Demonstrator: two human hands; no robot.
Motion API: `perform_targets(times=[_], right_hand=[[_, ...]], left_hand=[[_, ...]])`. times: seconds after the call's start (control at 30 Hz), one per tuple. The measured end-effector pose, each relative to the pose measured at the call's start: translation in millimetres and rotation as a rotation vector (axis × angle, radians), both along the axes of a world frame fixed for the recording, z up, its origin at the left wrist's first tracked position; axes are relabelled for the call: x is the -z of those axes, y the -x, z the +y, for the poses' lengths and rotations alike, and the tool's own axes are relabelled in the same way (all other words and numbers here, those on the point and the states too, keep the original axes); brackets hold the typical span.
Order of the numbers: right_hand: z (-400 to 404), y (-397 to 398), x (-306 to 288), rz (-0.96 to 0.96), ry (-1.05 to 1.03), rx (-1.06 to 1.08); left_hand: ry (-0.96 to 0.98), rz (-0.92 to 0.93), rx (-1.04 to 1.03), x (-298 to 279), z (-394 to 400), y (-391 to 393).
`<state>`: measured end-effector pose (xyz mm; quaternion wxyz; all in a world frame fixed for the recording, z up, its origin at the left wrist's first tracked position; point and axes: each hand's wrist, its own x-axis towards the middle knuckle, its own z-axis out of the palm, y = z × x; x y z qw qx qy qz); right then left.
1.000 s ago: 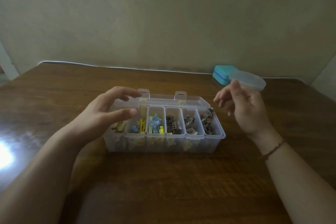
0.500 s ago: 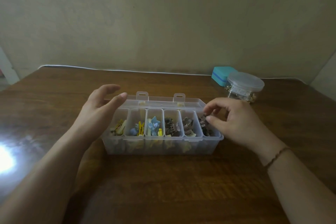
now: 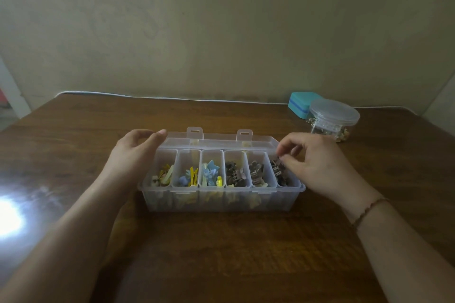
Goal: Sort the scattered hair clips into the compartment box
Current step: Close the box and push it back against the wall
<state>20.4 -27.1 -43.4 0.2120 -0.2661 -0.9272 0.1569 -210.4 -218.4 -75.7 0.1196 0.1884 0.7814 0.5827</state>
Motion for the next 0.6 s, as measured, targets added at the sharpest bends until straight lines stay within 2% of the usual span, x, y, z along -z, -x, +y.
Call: perform_targets(times=[0.07, 0.13, 0.17, 0.23, 0.3, 0.37, 0.47, 0.53, 0.6], right_hand=[[1.0, 0.6, 2.8, 0.088, 0.026, -0.012], [5.4, 0.4, 6.3, 0.317, 0.142, 0.037], [8.4, 1.2, 7.4, 0.420, 0.272, 0.090], [15.3, 3.9, 10.7, 0.434, 0.624, 0.139], [21.1, 4.4, 14.7, 0.411, 0.969, 0.057], [21.5, 2.2, 12.7, 0.546, 1.191, -0.060], [18.0, -3.7, 4.6, 0.677, 1.162, -0.107], [15.2, -6.9, 3.2, 0.609, 1.056, -0.130], [10.3, -10.2, 2.3, 0.456, 0.902, -0.163]], left_hand=[[-0.018, -0.037, 0.001, -2.2, -1.5, -1.1], [-0.111, -0.148, 0.043, -5.2, -4.3, 0.3], [-0.175, -0.237, 0.073, -7.4, -5.4, 0.0], [-0.329, -0.399, 0.125, -11.5, -7.7, -1.7], [-0.487, -0.476, 0.148, -16.3, -9.7, -3.5], [-0.609, -0.484, 0.166, -18.7, -13.2, -1.8], [-0.669, -0.411, 0.228, -20.5, -20.0, 0.6], [-0.624, -0.302, 0.263, -22.4, -21.2, -0.8], [-0.532, -0.141, 0.323, -23.4, -21.8, -0.6]])
